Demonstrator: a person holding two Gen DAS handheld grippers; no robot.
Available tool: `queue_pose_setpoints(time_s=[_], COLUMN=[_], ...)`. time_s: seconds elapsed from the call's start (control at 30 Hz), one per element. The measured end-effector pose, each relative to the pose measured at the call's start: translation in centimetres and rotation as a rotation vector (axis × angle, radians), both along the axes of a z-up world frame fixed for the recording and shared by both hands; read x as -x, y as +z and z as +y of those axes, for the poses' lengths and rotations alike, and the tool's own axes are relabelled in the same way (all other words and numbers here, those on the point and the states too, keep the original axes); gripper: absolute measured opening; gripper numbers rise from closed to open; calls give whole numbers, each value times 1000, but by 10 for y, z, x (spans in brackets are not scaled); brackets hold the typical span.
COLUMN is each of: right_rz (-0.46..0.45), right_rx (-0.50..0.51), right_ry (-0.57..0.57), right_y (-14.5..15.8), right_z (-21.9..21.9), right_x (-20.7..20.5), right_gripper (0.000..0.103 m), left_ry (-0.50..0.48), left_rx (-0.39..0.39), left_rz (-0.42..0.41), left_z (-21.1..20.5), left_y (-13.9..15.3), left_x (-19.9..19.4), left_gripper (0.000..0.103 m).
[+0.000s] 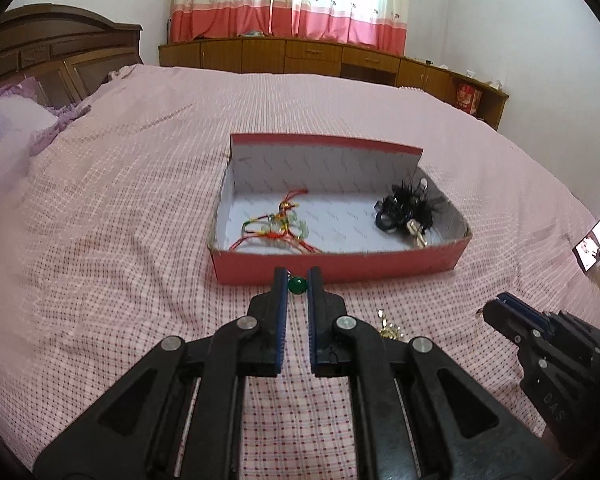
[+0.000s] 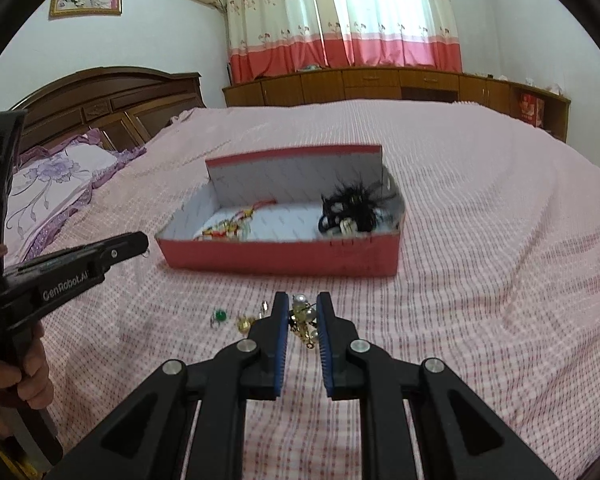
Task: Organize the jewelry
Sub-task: 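Carry the green earring in left tool and gold earring in right tool into the shoebox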
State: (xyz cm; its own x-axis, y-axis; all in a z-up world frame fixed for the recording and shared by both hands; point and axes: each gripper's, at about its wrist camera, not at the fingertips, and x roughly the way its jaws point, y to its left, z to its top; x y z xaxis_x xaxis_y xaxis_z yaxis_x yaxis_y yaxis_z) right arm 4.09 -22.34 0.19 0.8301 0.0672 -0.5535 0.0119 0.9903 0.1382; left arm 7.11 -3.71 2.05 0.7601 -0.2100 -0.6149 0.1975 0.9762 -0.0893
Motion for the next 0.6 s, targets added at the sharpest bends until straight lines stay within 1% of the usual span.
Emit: queue_pose_setpoints(time_s=[0.2,0.6], right_rz=[-67,-132], right_rx=[18,39], right_ry=[3,13], right_y=[17,32], right_z=[2,6], right_x=[-13,-44], right_gripper=[15,15], left_ry=[4,22], left_rx=[-8,-8], left_rz=[-32,-78], left_z=[-2,-3], left_y=[8,12], left_x=[-6,-30], left_gripper=[1,1])
